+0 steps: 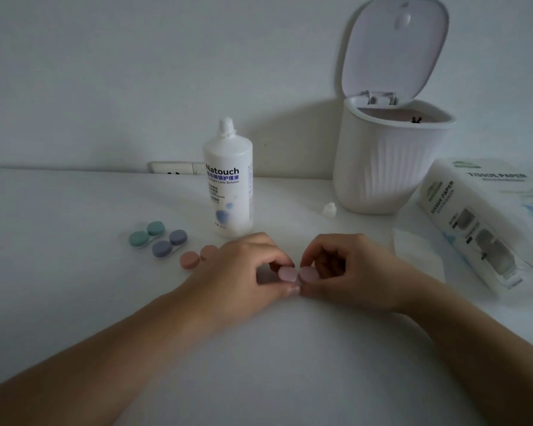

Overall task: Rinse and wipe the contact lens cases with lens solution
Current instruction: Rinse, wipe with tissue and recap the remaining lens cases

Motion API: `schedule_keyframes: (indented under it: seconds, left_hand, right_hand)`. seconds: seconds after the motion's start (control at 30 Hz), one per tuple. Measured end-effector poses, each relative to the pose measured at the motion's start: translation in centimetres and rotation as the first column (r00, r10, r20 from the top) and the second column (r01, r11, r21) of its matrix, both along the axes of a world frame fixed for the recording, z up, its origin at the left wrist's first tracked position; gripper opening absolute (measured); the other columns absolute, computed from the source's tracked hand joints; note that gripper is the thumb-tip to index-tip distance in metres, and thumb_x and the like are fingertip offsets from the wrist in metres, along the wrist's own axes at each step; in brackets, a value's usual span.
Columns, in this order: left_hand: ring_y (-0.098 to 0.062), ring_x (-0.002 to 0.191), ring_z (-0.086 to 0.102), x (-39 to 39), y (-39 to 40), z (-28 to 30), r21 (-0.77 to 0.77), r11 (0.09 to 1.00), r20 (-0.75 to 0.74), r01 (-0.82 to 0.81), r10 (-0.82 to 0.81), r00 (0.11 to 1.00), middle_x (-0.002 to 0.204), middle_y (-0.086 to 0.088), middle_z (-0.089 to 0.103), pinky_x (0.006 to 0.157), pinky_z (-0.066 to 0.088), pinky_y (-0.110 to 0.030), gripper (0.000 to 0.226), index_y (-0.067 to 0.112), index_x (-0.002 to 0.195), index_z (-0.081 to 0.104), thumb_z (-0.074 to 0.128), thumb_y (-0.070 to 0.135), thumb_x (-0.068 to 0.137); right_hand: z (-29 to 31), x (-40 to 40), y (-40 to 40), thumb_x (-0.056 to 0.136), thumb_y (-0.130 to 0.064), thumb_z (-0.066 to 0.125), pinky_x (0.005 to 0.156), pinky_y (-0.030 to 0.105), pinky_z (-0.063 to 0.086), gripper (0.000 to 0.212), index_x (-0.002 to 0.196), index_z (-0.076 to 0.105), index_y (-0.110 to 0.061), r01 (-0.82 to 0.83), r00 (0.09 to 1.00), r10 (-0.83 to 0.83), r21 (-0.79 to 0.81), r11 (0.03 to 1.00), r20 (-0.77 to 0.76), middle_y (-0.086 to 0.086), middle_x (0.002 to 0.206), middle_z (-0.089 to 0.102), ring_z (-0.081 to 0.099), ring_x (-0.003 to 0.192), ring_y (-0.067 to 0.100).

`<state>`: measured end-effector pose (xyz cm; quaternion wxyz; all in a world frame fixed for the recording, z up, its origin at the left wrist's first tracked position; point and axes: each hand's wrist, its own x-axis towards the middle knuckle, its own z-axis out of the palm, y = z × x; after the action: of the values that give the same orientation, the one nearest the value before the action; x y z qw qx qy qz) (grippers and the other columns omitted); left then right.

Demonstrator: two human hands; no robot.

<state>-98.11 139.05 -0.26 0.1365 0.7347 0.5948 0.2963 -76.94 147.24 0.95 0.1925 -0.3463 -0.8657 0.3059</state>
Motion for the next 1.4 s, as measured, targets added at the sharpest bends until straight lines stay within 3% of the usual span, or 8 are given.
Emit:
schedule_keyframes:
  seconds: [0.2,0.5,0.67,0.87,1.1,1.23,1.33,1.4]
  left_hand:
    - [0.003,0.090,0.059,-0.2,0.3,-0.4,-0.045,0.999,-0.022,0.007,-0.008,1.000,0.098,0.022,0.058,0.068,0.035,-0.005,0.025,0.039,0.091,0.073,0.083,0.052,0.073]
    - [0.004,0.069,0.053,-0.9,0.7,-0.4,-0.093,0.995,0.056,0.026,-0.021,0.998,0.088,0.030,0.058,0.068,0.046,-0.036,0.047,0.045,0.096,0.069,0.063,0.074,0.059]
    - [0.007,0.072,0.054,-1.0,0.8,-0.4,-0.079,0.997,0.015,0.021,-0.020,1.000,0.088,0.036,0.055,0.064,0.039,-0.031,0.047,0.051,0.095,0.065,0.058,0.079,0.058]
    - [-0.011,0.078,0.059,-0.7,1.1,-0.3,-0.180,0.984,-0.009,0.004,-0.006,1.000,0.096,0.029,0.058,0.080,0.051,-0.056,0.048,0.058,0.092,0.064,0.054,0.085,0.053]
    - [-0.012,0.080,0.058,-0.7,1.4,-0.2,-0.226,0.974,-0.001,0.016,-0.017,1.000,0.098,0.027,0.058,0.082,0.050,-0.057,0.047,0.060,0.091,0.064,0.053,0.083,0.051]
    - [-0.003,0.079,0.056,-0.7,1.5,-0.2,-0.210,0.978,0.018,0.012,-0.008,1.000,0.096,0.029,0.059,0.082,0.051,-0.054,0.047,0.059,0.090,0.065,0.055,0.083,0.050]
    - [-0.008,0.082,0.058,-0.7,1.4,-0.1,-0.221,0.975,0.000,-0.002,0.002,1.000,0.098,0.030,0.059,0.082,0.051,-0.056,0.047,0.062,0.090,0.064,0.054,0.085,0.050]
    - [-0.012,0.085,0.059,-0.7,1.4,-0.1,-0.228,0.974,-0.011,0.001,-0.004,1.000,0.099,0.030,0.059,0.083,0.050,-0.058,0.047,0.065,0.090,0.062,0.054,0.086,0.049]
  right_hand:
    - [0.3,0.1,-0.6,0.071,-0.047,0.080,0.055,0.014,0.041,0.023,0.086,0.068,-0.034,0.002,0.996,-0.006,0.051,0.999,0.085,-0.019,0.063,0.059,0.052,0.056,0.000]
    - [0.3,-0.2,-0.8,0.073,-0.045,0.080,0.054,0.016,0.039,0.023,0.088,0.068,-0.032,-0.020,0.995,0.014,0.052,0.998,0.101,-0.009,0.065,0.060,0.050,0.054,0.003]
    - [0.0,0.0,-0.8,0.071,-0.052,0.077,0.051,0.014,0.037,0.025,0.086,0.069,-0.033,-0.002,0.998,-0.001,0.055,0.998,0.058,-0.011,0.063,0.059,0.049,0.052,0.003]
    - [0.1,-0.3,-1.2,0.075,-0.043,0.075,0.054,0.014,0.040,0.017,0.083,0.068,-0.029,-0.024,0.996,0.015,0.112,0.993,0.086,-0.008,0.072,0.063,0.053,0.059,0.004]
    - [0.0,-0.2,-1.2,0.082,-0.028,0.077,0.059,0.016,0.042,0.012,0.091,0.069,-0.028,-0.111,0.989,0.096,0.136,0.984,0.110,-0.008,0.076,0.063,0.056,0.070,0.011]
    - [0.2,0.2,-1.3,0.083,-0.033,0.076,0.063,0.016,0.044,0.024,0.106,0.069,-0.032,-0.123,0.991,0.109,0.183,0.976,0.081,-0.012,0.082,0.060,0.057,0.074,0.015]
    - [0.2,-0.1,-1.3,0.076,-0.051,0.073,0.060,0.023,0.045,0.027,0.094,0.069,-0.032,-0.086,0.996,0.082,0.187,0.979,0.033,-0.011,0.080,0.059,0.056,0.071,0.016]
    - [0.1,-0.3,-1.3,0.077,-0.047,0.074,0.058,0.024,0.044,0.021,0.085,0.069,-0.029,-0.083,0.996,0.076,0.232,0.969,0.041,-0.009,0.076,0.059,0.056,0.069,0.016]
